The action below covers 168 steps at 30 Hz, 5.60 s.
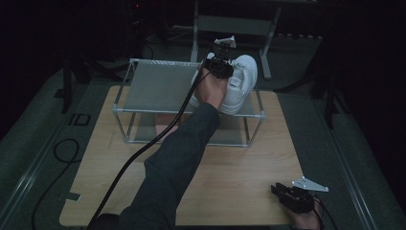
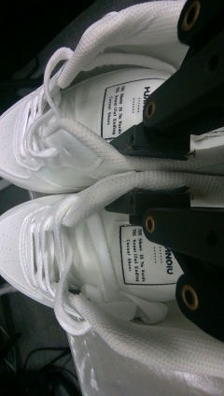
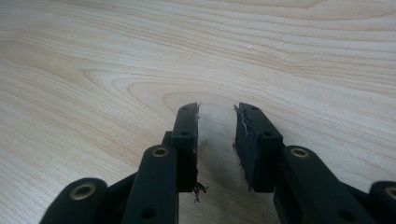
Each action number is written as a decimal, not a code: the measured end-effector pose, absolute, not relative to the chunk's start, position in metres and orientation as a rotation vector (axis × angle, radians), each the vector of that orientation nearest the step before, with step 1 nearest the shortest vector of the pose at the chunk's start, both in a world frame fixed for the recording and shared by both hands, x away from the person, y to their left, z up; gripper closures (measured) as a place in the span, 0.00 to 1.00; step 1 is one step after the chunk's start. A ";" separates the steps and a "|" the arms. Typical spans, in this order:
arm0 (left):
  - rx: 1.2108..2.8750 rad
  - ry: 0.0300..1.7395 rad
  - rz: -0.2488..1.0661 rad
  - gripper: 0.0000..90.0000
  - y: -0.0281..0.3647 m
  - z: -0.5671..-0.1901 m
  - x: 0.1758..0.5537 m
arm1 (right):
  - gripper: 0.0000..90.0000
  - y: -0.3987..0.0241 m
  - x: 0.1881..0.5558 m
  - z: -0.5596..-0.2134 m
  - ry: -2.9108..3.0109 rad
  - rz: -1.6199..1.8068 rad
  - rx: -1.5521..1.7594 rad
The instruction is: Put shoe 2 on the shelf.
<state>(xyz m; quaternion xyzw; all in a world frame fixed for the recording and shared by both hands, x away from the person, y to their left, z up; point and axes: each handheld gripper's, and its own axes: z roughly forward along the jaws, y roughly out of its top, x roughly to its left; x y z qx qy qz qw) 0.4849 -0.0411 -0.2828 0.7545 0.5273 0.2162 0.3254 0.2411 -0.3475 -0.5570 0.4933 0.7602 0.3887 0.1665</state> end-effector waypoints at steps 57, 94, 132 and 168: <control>1.714 1.709 0.700 0.84 0.008 -0.303 0.491 | 0.77 -0.347 0.241 -0.557 2.165 1.104 1.406; 1.799 1.631 0.613 0.52 0.016 -0.298 0.490 | 0.76 -0.346 0.241 -0.557 2.170 1.105 1.400; 1.834 1.544 0.670 0.46 0.023 -0.286 0.488 | 0.74 -0.345 0.241 -0.557 2.172 1.102 1.393; 1.904 1.309 0.742 0.72 0.006 -0.276 0.476 | 0.74 -0.345 0.241 -0.557 2.173 1.100 1.394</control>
